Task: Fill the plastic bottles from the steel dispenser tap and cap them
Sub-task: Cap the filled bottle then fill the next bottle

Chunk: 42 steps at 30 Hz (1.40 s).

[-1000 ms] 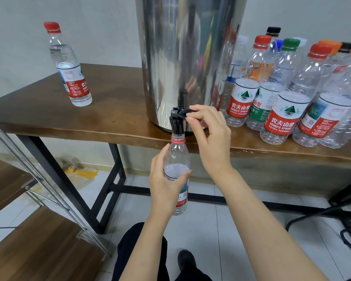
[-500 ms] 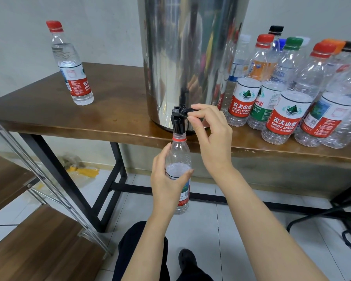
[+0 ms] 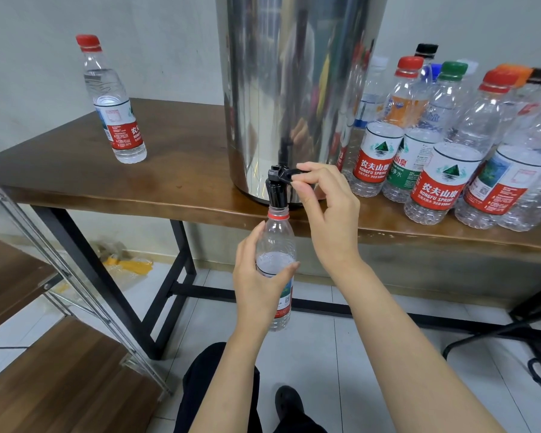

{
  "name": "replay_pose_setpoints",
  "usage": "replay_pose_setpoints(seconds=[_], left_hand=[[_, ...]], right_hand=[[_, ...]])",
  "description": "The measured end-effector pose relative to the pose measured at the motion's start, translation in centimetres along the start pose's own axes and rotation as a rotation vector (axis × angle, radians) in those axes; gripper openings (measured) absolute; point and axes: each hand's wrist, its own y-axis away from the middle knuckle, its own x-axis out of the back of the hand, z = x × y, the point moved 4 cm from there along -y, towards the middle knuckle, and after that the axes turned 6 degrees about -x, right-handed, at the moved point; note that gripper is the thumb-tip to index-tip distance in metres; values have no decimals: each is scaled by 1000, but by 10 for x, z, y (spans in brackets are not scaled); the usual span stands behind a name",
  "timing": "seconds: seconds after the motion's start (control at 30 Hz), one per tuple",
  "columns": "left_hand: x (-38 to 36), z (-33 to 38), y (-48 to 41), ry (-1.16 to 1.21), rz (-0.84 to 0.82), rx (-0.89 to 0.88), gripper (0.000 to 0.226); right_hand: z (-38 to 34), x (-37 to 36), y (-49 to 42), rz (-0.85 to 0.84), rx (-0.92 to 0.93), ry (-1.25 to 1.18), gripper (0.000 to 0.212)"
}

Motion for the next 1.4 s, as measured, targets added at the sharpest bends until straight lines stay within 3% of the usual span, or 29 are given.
replay_pose_setpoints(seconds=[1.4], left_hand=[[-1,1,0,11,9,1,86]], right_hand=[[1,0,-1,5,26,-29,20]])
